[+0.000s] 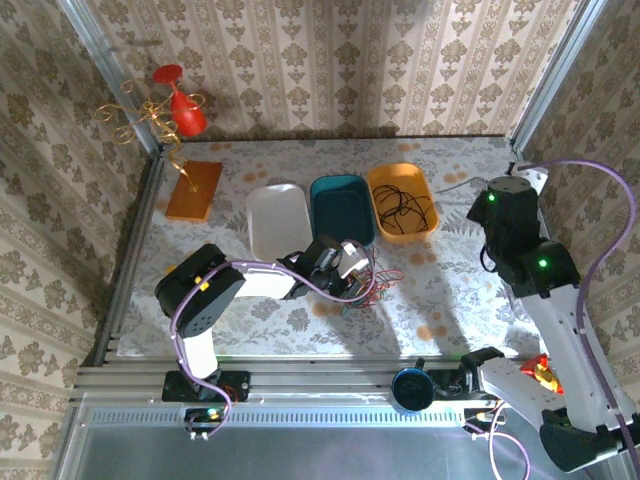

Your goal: Untangle the cables

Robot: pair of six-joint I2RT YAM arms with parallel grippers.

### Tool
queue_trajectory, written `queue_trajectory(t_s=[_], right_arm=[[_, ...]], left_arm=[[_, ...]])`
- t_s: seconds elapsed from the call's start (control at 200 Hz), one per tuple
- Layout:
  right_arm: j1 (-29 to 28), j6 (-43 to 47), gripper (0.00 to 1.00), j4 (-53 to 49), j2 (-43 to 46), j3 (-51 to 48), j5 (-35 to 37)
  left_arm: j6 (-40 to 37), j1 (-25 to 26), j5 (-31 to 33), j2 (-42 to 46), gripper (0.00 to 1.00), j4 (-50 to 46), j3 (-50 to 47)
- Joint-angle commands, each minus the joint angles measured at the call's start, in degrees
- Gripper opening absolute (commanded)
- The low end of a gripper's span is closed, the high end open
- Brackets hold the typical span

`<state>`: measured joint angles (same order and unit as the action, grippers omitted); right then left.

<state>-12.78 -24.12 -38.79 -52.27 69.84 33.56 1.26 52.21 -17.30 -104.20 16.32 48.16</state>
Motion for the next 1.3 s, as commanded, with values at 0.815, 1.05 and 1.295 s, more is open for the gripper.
queue_trajectory(t_s=[0.815,1.05,1.295], right_arm=[[1.21,-5.1,0.0,22.22,-27.04,8.43,-15.54],[1.92,-8.25,0.0,21.45,-32.78,4.57,-22.71],[1.95,-13.15,0.0,18.43,-35.06,-1.07,-17.73]], left_arm=[[-1.96,0.46,1.19,-1.89,0.27,-7.48,-0.97],[-1.96,0.43,1.66,-1.35,0.26,-7.59,-1.59],[-2.14,0.35,1.23,-1.62,0.27,-7.88,-1.24]])
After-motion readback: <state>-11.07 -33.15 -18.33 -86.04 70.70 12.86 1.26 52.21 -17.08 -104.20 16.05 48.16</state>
